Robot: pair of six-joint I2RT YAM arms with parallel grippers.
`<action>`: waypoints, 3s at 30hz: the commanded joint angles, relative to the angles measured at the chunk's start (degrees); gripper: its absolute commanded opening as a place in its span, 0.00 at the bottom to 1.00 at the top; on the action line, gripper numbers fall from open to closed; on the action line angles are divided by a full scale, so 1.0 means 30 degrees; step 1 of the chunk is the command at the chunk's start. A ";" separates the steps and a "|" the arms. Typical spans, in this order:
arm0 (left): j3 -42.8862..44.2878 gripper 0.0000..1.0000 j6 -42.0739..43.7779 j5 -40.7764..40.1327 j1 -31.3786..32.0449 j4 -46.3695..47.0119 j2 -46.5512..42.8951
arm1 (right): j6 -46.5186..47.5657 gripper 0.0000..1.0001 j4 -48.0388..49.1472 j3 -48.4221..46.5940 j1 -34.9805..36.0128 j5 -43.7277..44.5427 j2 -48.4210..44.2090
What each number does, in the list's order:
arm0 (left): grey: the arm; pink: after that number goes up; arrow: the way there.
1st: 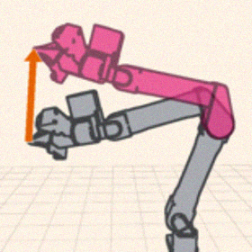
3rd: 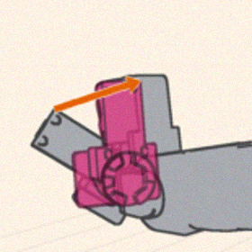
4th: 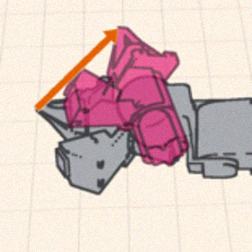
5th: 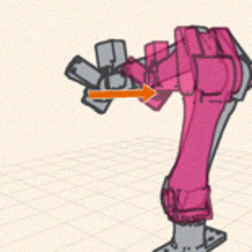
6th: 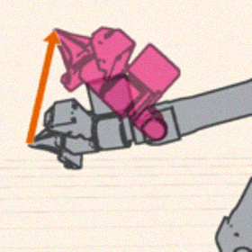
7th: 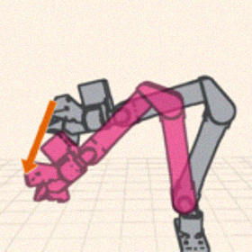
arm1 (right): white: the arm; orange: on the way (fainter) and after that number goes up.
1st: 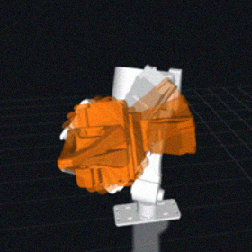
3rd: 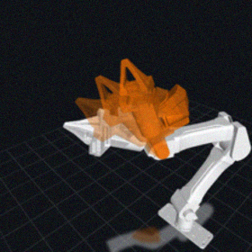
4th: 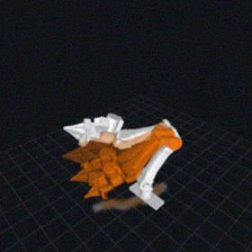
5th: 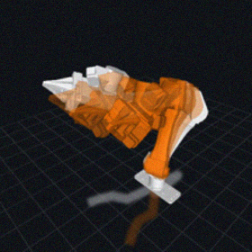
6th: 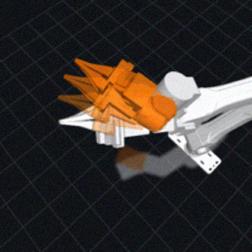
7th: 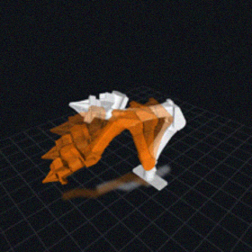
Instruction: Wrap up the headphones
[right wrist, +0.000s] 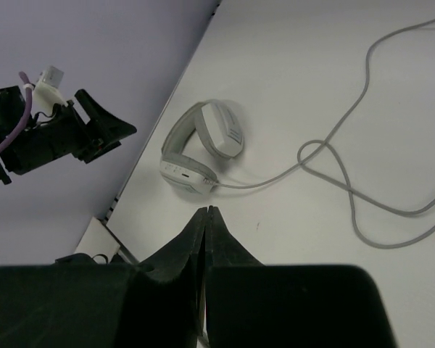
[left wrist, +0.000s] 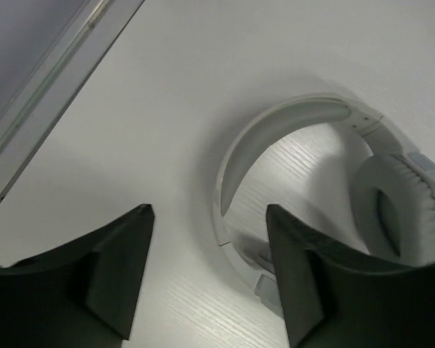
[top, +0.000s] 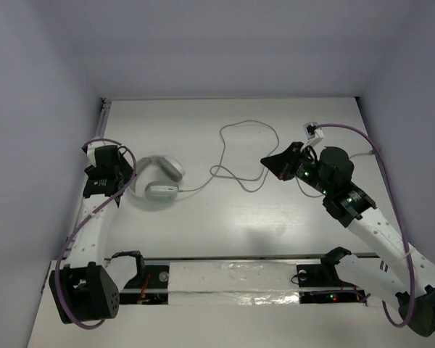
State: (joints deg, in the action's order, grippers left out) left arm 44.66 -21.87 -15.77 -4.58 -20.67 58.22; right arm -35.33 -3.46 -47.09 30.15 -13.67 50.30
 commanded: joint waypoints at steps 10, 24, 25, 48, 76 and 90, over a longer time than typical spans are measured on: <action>0.1720 0.78 0.1546 0.1478 -0.0671 0.1673 0.7391 | 0.0439 0.46 0.0950 0.0170 0.0233 0.0075 -0.0830; 0.3071 0.36 0.2602 0.3235 -0.0495 0.3109 1.2411 | 0.0439 0.46 0.0950 0.0228 0.0408 0.0016 -0.1885; 0.2955 0.26 0.2486 0.3148 -0.0495 0.3138 1.2295 | 0.0410 0.46 0.0950 0.0257 0.0408 -0.0013 -0.1856; 0.3392 0.00 0.2309 0.3531 0.1495 0.2731 1.4169 | 0.0498 0.42 0.1530 0.0140 0.0408 0.0982 -0.1592; 1.4468 0.00 0.2456 1.4542 0.2200 -0.2517 0.5734 | 1.1221 0.97 0.6425 -0.3081 0.0408 -0.0073 0.7837; 1.5345 0.00 0.0025 1.8144 0.2200 -0.0759 0.4794 | 0.8175 0.66 1.4099 -0.2407 0.0408 -0.0601 1.3374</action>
State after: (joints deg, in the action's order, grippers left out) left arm 86.94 -16.32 31.22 2.13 -29.28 76.71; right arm -8.71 25.89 -53.41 30.85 -18.41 88.23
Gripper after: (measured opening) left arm 0.098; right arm 0.672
